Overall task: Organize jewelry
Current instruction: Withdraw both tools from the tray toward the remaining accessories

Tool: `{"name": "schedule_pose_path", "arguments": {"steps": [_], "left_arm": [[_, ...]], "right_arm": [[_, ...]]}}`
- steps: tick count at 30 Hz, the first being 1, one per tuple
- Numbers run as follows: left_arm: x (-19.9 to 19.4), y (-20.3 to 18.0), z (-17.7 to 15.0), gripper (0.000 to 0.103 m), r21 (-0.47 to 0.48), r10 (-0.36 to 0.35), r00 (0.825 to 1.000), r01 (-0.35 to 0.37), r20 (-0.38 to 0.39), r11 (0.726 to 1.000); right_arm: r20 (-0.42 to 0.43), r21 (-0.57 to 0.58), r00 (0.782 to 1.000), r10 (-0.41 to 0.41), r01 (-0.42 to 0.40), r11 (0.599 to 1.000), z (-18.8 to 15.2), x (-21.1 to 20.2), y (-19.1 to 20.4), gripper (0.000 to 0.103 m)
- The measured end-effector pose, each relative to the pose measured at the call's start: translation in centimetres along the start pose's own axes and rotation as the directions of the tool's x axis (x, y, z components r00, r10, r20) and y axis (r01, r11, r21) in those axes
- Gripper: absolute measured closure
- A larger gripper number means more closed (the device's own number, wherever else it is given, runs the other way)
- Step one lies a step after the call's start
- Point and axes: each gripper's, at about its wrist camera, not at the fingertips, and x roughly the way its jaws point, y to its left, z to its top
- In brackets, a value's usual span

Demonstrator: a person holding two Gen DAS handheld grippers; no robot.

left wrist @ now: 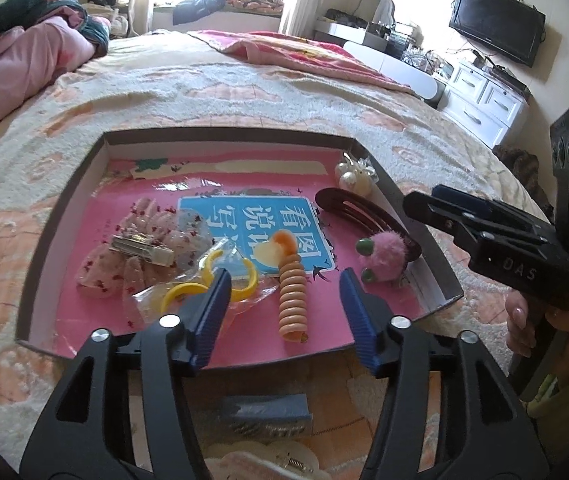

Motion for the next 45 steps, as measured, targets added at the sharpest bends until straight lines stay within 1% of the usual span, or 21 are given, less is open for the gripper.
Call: {"name": "schedule_pose_path", "arguments": {"steps": [2,4,6,8,12,17,21,31,39,41,45], "left_arm": [[-0.4,0.1,0.1,0.044,-0.004,0.002,1.000,-0.002,0.011,1.000],[-1.1,0.2,0.1,0.039,-0.012,0.009,1.000,-0.008,0.029,1.000],[-1.7,0.4,0.0,0.036,-0.015,0.016,0.999,-0.016,0.044,1.000],[-2.5,0.6,-0.1,0.030,-0.018,0.028,0.998,-0.027,0.060,0.999],[-3.9,1.1,-0.2,0.025,-0.029,0.037,0.996,-0.035,0.086,0.999],[-5.5,1.3,-0.4,0.023,-0.035,0.055,0.991,-0.052,0.118,0.998],[-6.4,1.8,-0.5,0.023,-0.050,0.067,0.989,-0.061,0.134,0.997],[-7.8,3.1,-1.2,0.023,-0.089,0.093,0.985,-0.081,0.148,0.993],[-8.8,3.7,-2.0,0.023,-0.096,0.112,0.982,-0.098,0.154,0.991],[-9.0,3.8,-2.2,0.017,-0.098,0.120,0.980,-0.105,0.156,0.990],[-9.4,4.3,-2.6,0.013,-0.107,0.134,0.978,-0.118,0.159,0.987]], "right_arm": [[0.010,-0.004,1.000,-0.003,0.003,1.000,0.0,-0.5,0.2,0.036],[0.024,-0.007,1.000,-0.006,0.006,1.000,0.0,-1.0,0.4,0.033],[0.031,-0.006,1.000,-0.006,0.006,1.000,-0.1,-1.4,0.5,0.033],[0.038,-0.004,0.999,-0.006,0.006,1.000,-0.2,-1.9,0.5,0.031],[0.052,0.004,0.999,-0.006,0.006,1.000,-0.6,-2.9,0.6,0.030],[0.063,-0.011,0.998,-0.011,0.012,1.000,-1.3,-4.0,1.2,0.029],[0.072,-0.014,0.997,0.000,0.001,1.000,-1.7,-4.8,1.8,0.029],[0.084,-0.038,0.996,0.040,-0.036,0.999,-2.8,-6.7,3.6,0.027],[0.085,-0.080,0.994,0.068,-0.061,0.995,-3.5,-7.5,5.4,0.025],[0.083,-0.087,0.994,0.076,-0.068,0.994,-3.7,-7.7,5.8,0.025],[0.076,-0.098,0.993,0.091,-0.083,0.992,-4.0,-7.9,6.7,0.025]]}}
